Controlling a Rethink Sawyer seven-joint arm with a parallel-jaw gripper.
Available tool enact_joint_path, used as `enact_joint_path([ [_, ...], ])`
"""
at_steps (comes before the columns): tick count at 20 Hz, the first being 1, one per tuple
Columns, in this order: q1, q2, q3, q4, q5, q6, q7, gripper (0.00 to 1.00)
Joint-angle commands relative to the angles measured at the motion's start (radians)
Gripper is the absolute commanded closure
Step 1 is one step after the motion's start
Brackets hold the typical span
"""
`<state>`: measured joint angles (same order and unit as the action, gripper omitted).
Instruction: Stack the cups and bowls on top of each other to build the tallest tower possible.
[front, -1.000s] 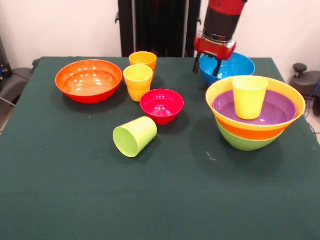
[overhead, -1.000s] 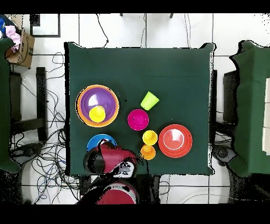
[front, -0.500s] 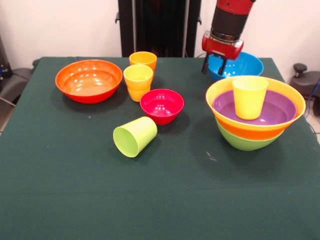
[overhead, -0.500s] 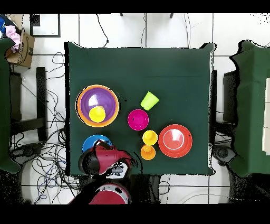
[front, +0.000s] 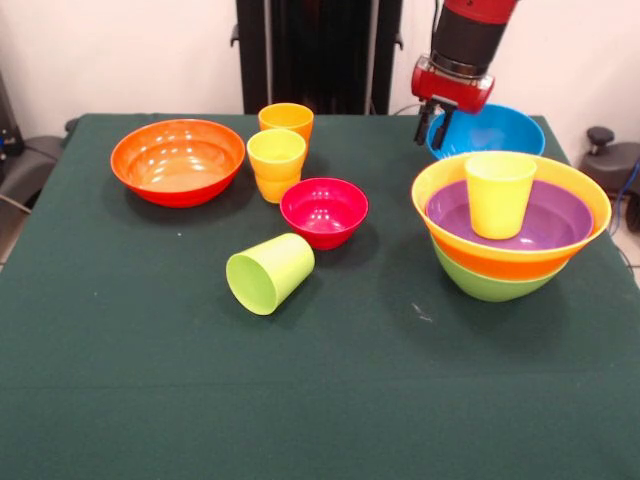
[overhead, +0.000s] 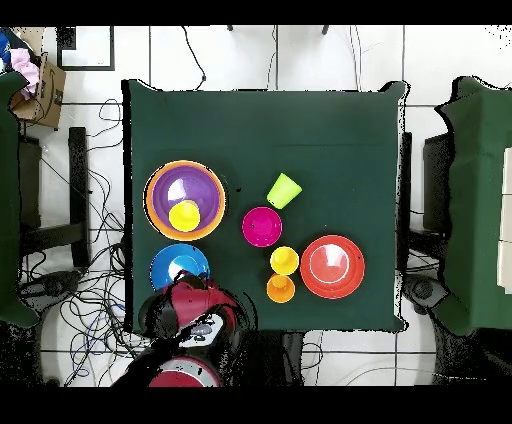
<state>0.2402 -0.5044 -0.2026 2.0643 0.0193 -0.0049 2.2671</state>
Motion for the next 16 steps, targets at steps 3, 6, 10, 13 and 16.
enact_joint_path([
  [3, 0.01, 0.086, 0.041, -0.099, 0.063, -0.017, 0.145, 1.0],
  [6, -0.007, 0.074, 0.054, -0.091, 0.054, -0.015, 0.141, 1.0],
  [10, 0.005, 0.024, 0.051, -0.06, 0.065, 0.016, 0.154, 1.0],
  [13, 0.008, -0.135, 0.055, -0.003, 0.066, 0.153, 0.143, 1.0],
  [16, 0.004, -0.285, 0.061, 0.027, 0.074, 0.287, 0.137, 1.0],
])
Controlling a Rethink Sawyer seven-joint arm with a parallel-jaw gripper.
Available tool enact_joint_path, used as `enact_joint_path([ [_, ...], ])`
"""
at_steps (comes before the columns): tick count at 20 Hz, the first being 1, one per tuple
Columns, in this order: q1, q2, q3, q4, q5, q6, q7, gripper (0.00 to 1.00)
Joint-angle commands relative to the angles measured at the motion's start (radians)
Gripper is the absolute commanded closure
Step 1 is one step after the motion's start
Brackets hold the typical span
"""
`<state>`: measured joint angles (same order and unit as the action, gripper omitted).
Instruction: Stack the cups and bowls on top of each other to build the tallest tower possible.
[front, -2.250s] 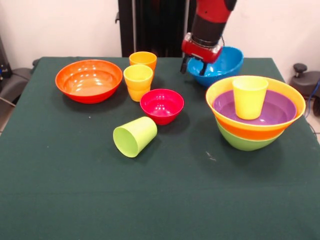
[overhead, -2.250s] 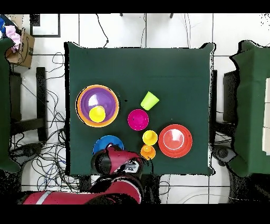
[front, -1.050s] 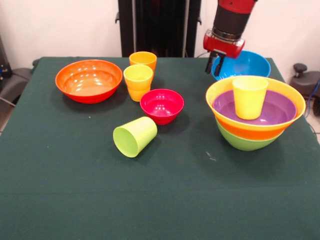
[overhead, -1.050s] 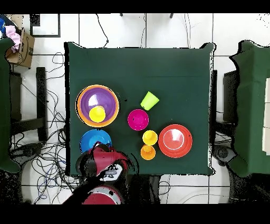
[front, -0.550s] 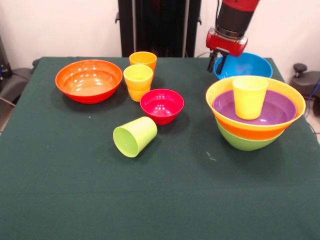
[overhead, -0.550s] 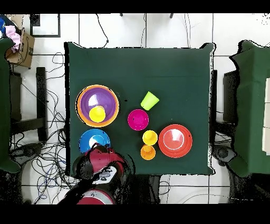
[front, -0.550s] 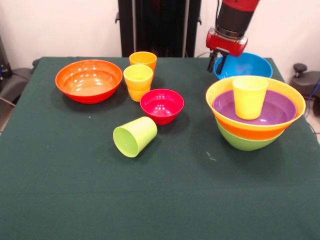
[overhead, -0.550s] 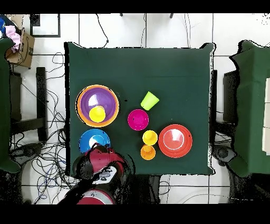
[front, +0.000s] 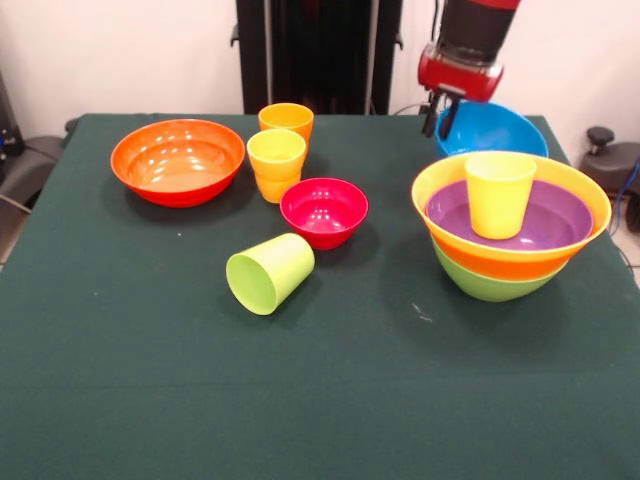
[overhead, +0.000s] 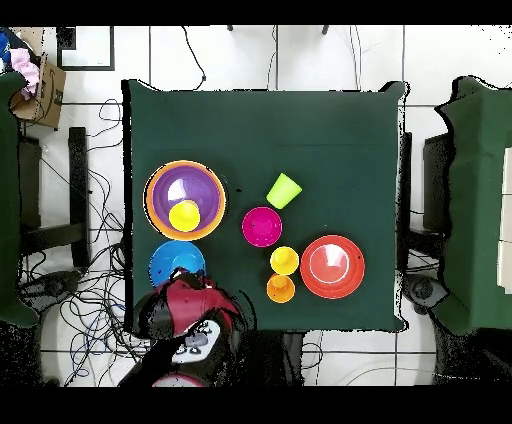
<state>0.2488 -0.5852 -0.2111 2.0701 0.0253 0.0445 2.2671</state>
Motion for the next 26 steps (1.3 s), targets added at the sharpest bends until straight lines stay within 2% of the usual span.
enact_joint_path([
  [1, -0.017, -0.265, 0.084, 0.03, 0.073, 0.283, 0.136, 1.0],
  [4, -0.022, -0.355, 0.088, 0.018, 0.089, 0.376, 0.133, 1.0],
  [7, -0.026, -0.409, 0.084, -0.017, 0.102, 0.466, 0.116, 1.0],
  [11, -0.03, -0.475, 0.083, -0.06, 0.125, 0.611, 0.101, 1.0],
  [15, -0.035, -0.515, 0.081, -0.095, 0.143, 0.712, 0.094, 1.0],
  [20, -0.026, -0.539, 0.072, -0.135, 0.157, 0.79, 0.112, 1.0],
  [26, -0.04, -0.491, 0.063, -0.234, 0.149, 0.785, 0.131, 1.0],
])
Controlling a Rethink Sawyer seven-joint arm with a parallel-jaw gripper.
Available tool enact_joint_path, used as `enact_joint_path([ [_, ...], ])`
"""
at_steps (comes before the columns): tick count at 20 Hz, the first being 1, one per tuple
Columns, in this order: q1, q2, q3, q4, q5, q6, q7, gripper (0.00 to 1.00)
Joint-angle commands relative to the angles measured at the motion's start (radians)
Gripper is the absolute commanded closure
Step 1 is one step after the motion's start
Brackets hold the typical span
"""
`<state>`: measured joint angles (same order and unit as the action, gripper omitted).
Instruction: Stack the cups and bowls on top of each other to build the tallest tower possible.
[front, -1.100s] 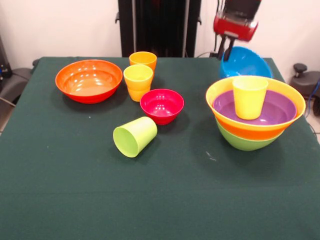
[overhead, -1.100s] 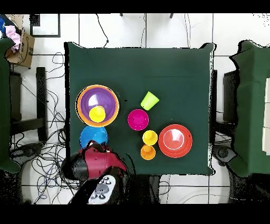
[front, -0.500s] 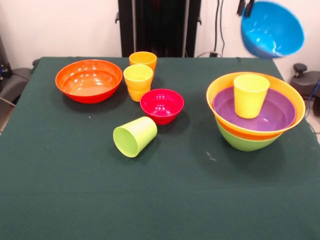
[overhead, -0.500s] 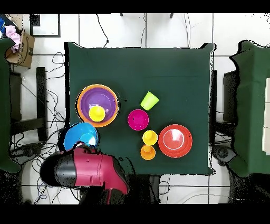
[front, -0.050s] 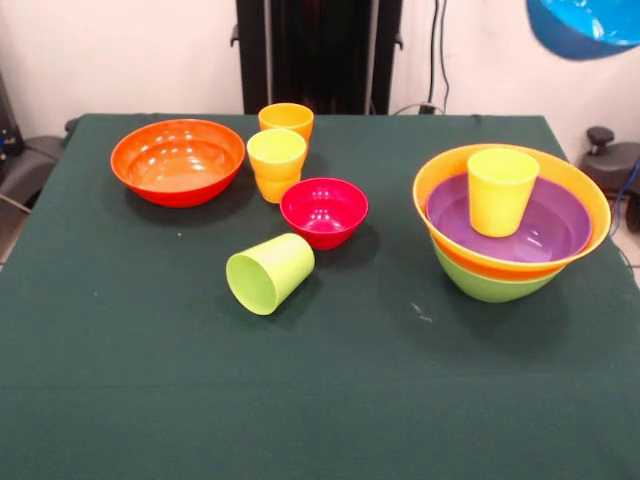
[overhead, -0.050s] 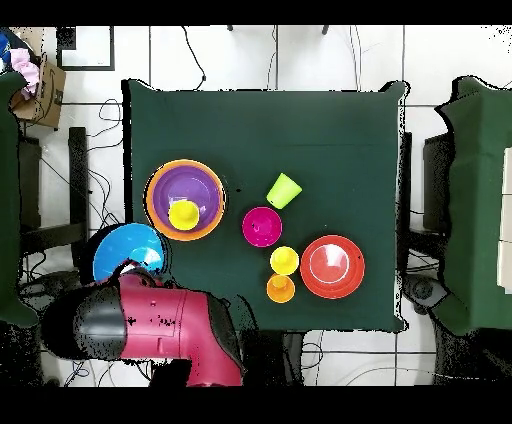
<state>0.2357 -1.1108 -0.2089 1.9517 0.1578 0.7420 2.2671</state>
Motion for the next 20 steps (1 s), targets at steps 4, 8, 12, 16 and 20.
enact_joint_path([
  [4, -0.06, 0.107, 0.072, -0.191, 0.004, 0.047, 0.112, 1.0],
  [8, -0.095, 0.186, 0.086, -0.265, -0.017, 0.005, 0.08, 1.0],
  [12, -0.139, 0.26, 0.116, -0.31, -0.041, -0.074, 0.027, 1.0],
  [16, -0.169, 0.297, 0.14, -0.319, -0.058, -0.135, -0.006, 1.0],
  [20, -0.2, 0.33, 0.164, -0.349, -0.079, -0.161, -0.046, 1.0],
])
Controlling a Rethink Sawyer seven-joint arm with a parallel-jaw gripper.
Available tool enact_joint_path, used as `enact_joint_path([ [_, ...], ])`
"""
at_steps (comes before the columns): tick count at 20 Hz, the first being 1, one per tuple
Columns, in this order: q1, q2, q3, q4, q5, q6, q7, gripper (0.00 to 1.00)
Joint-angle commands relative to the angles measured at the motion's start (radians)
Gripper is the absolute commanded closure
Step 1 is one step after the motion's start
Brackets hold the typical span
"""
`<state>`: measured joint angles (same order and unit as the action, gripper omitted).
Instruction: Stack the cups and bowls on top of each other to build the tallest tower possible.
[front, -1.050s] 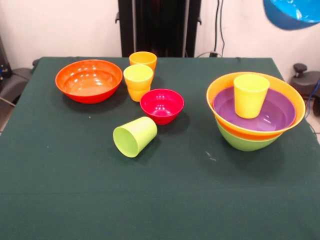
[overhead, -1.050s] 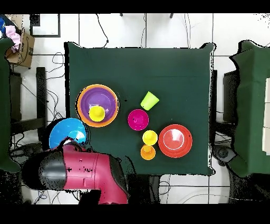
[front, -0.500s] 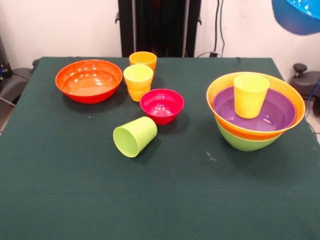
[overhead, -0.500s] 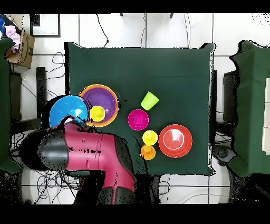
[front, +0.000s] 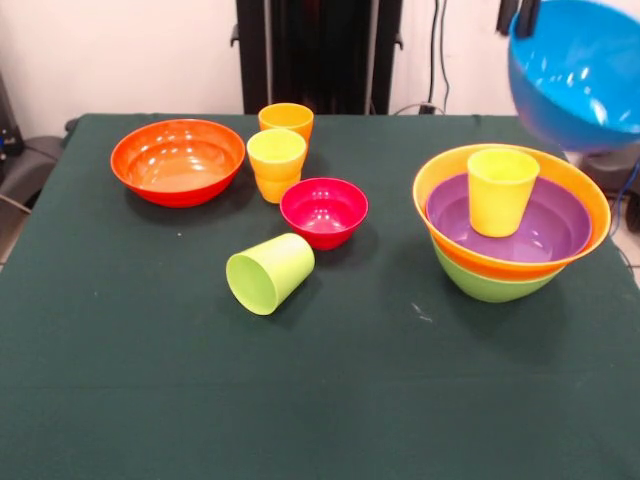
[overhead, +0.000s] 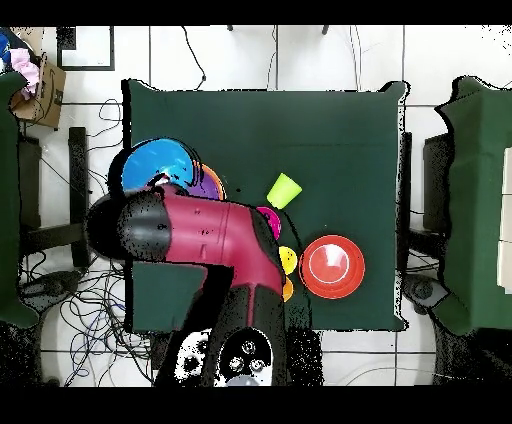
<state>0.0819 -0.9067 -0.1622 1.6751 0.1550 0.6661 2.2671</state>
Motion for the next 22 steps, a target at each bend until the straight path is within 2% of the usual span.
enact_joint_path([
  [1, -0.053, 0.13, 0.124, -0.079, -0.077, -0.084, -0.055, 1.0],
  [8, -0.086, 0.124, 0.152, -0.113, -0.076, -0.038, -0.087, 1.0],
  [22, -0.076, 0.129, 0.148, -0.085, -0.096, -0.076, -0.059, 1.0],
])
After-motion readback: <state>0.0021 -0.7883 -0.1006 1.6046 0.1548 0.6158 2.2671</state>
